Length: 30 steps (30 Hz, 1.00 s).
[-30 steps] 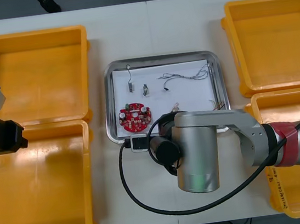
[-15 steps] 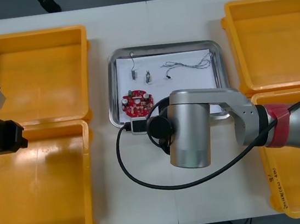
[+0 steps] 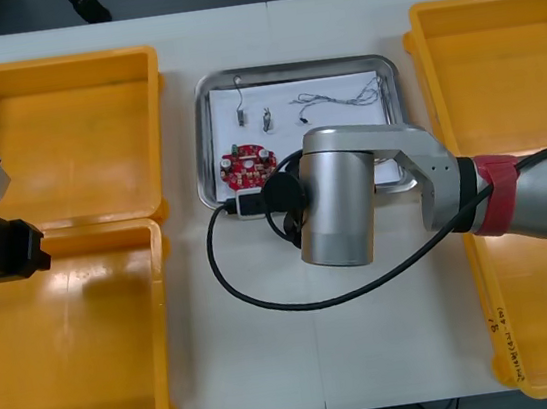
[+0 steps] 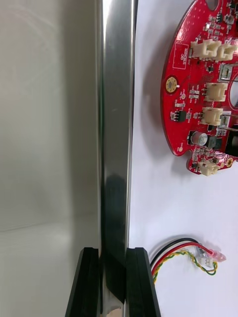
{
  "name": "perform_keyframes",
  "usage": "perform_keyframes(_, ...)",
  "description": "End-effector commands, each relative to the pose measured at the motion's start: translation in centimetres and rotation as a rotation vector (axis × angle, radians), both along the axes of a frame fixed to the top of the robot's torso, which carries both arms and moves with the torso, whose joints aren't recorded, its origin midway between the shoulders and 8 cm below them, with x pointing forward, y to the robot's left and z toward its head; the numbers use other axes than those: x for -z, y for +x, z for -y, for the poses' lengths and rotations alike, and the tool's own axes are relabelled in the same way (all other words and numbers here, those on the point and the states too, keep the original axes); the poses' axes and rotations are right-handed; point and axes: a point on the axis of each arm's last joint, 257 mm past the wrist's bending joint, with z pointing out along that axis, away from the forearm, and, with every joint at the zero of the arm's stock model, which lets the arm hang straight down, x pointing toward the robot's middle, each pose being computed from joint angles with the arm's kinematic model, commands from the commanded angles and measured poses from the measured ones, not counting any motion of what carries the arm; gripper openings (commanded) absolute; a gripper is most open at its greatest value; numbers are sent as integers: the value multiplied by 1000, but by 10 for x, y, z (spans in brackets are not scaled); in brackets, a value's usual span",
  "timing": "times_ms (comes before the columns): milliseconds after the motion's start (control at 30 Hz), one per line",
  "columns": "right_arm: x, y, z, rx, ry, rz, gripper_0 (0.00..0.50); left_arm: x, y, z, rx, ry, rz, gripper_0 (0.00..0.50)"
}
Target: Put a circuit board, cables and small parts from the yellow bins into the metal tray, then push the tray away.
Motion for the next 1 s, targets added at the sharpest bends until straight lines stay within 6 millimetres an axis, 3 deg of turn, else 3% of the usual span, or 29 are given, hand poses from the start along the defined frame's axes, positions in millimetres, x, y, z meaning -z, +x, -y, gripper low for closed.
perform_keyframes(33, -38, 23, -27, -66, 26, 75, 0, -6, -1, 2, 73, 11, 28, 500)
perform_keyframes(600, -58, 67, -41, -106, 39, 149, 0, -6, -1, 2, 73, 11, 28, 500)
perform_keyframes(1000, -74, 98, -33, -109, 36, 199, 0, -6, -1, 2, 73, 11, 28, 500)
